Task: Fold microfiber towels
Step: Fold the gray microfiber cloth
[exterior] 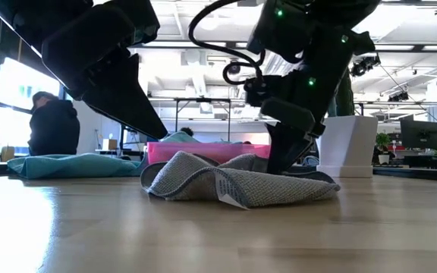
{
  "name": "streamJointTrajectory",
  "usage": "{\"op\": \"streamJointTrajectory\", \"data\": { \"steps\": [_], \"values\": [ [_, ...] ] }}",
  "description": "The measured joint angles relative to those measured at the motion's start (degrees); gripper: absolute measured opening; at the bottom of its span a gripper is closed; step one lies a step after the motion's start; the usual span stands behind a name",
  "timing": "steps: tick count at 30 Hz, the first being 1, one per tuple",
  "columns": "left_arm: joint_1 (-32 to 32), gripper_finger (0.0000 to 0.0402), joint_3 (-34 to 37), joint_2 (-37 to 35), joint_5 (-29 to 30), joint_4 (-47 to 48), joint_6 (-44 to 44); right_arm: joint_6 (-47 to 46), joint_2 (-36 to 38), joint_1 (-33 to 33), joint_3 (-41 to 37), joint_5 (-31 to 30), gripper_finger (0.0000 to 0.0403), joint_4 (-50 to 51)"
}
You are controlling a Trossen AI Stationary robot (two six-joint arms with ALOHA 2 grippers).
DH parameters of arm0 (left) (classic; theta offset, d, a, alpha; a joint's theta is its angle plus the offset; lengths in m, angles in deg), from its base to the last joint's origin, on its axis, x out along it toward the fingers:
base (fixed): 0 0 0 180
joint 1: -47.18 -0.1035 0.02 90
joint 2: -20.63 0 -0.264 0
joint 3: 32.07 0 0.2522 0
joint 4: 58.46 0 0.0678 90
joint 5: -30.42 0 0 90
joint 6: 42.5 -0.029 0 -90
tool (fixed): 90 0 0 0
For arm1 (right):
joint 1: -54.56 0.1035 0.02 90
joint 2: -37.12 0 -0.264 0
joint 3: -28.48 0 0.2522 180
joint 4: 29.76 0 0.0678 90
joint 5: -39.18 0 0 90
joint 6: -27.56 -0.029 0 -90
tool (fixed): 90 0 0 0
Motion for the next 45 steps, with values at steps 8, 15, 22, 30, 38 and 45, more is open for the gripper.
{"op": "streamJointTrajectory", "data": {
  "steps": [8, 15, 22, 30, 38, 45],
  "values": [
    [0.00, 0.0177, 0.00, 0.00, 0.00, -0.02, 0.00, -0.02, 1.24, -0.11, 0.04, -0.88, 0.0113, 4.03],
    [0.00, 0.0177, 0.02, 0.00, 0.00, -0.22, 0.01, 0.00, 3.19, -0.60, 0.08, -2.67, 0.0107, 5.49],
    [0.00, 0.0177, 0.02, 0.00, 0.00, -0.20, 0.00, -0.17, 3.19, -1.25, 0.09, -3.82, 0.0058, 7.40],
    [-0.56, 0.0177, 0.00, 0.00, 0.86, -0.46, -1.06, -0.99, 3.93, -0.74, 0.09, -3.60, 0.0005, 9.91],
    [-3.28, 0.0177, 0.02, 0.00, 3.85, -9.09, -9.38, -1.00, 11.00, 4.08, 0.09, -6.48, 0.0001, 9.54],
    [-6.47, 0.0177, 0.01, 0.18, 5.62, -27.56, -31.64, 2.35, 14.09, 9.73, 0.09, -6.45, 0.0000, 5.31]
  ]
}}
